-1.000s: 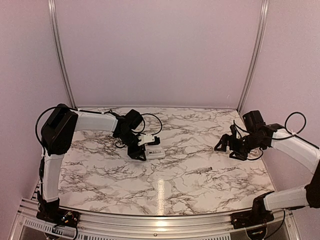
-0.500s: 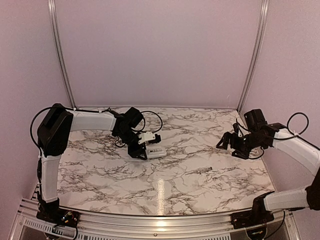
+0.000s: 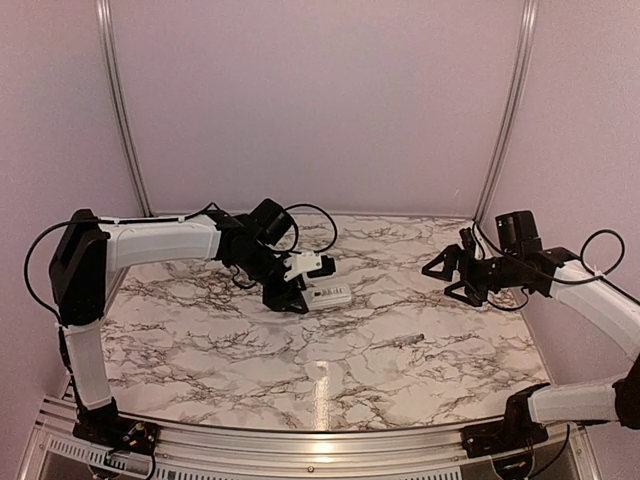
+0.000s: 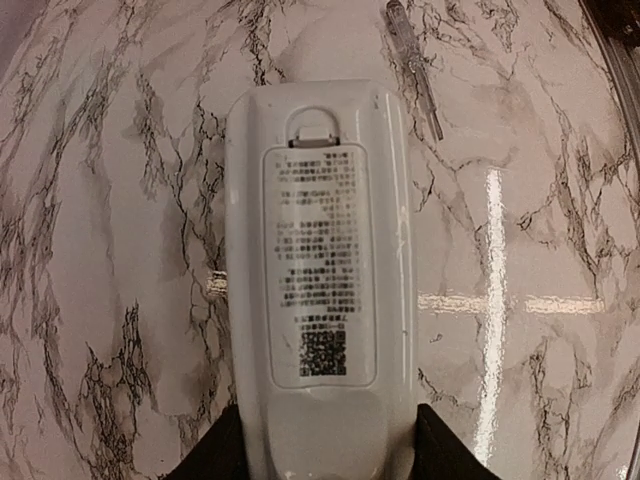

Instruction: Unload the batteries from the remote control

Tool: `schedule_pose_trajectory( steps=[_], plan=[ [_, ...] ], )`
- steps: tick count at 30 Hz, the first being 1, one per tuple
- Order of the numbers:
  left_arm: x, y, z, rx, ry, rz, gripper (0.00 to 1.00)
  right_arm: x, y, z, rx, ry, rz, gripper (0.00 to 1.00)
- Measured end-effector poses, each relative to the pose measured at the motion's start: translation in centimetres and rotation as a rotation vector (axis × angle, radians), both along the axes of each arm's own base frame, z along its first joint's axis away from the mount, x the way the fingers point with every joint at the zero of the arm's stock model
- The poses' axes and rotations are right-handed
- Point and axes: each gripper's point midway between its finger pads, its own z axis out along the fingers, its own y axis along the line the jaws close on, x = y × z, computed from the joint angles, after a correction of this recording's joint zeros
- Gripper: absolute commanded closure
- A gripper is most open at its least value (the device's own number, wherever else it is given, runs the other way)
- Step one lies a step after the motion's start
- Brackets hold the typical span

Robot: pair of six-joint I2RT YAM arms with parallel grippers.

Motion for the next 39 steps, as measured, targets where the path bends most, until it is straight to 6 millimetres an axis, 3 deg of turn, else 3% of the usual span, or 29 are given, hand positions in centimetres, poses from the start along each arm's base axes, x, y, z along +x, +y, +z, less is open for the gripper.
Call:
schedule_pose_trajectory(
  steps=[14, 19, 26, 31, 39],
  plan=[
    [-4.6, -4.2, 2.9, -0.051, 0.004, -0.039, 1.0, -0.8, 2.7, 2.7, 0.178, -0.014, 0.113, 0.02],
    [-5.4, -6.1, 5.3, -0.104, -0.01, -0.048, 1.0, -1.7, 3.6, 2.6, 0.215, 0.008, 0.159, 0.04],
    [-6.4, -7.9, 7.6, -0.152, -0.019, -0.06, 1.0, -4.1, 6.9, 2.0, 0.244, 0.064, 0.287, 0.09],
    [-6.9, -8.6, 8.1, -0.165, -0.019, -0.068, 1.0, -4.4, 8.4, 2.5, 0.281, 0.068, 0.322, 0.15],
    [-7.2, -9.0, 7.7, -0.154, -0.019, -0.062, 1.0, -3.9, 9.0, 2.9, 0.322, 0.067, 0.33, 0.26]
  ],
)
